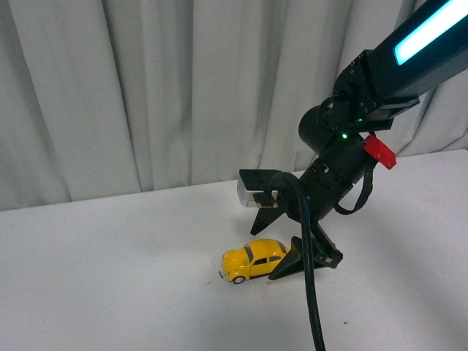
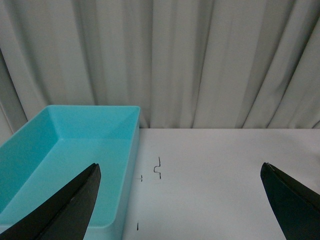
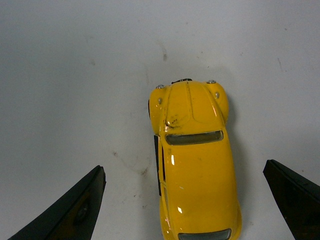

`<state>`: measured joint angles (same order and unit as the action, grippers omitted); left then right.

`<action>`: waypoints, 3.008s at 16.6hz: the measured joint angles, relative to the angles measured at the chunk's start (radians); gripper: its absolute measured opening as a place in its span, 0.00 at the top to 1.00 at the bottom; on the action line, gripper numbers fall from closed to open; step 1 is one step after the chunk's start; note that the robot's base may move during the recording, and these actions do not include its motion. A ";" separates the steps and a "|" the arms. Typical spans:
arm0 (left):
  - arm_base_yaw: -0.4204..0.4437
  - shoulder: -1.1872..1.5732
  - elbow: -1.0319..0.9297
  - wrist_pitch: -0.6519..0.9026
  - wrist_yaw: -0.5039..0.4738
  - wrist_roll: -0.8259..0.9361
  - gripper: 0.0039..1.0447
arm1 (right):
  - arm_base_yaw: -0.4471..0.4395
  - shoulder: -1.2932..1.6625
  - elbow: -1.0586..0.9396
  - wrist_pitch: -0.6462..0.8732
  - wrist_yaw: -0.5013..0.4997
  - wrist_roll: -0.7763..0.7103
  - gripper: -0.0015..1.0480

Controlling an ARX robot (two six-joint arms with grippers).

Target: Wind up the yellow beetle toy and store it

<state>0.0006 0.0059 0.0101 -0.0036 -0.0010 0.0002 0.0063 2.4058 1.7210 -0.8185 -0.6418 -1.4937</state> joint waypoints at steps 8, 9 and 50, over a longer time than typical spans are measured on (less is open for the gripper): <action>0.000 0.000 0.000 0.000 0.000 0.000 0.06 | 0.000 0.057 0.020 0.032 0.022 0.001 0.06; 0.000 0.000 0.000 0.000 0.000 0.000 0.06 | 0.001 0.061 0.021 0.040 0.022 0.002 0.06; 0.000 0.000 0.000 0.000 0.000 0.000 0.06 | -0.408 -0.169 -0.496 0.138 -0.011 -0.236 0.60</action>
<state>0.0006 0.0059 0.0101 -0.0032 -0.0006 0.0002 -0.4015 2.2364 1.2247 -0.6800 -0.6529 -1.7298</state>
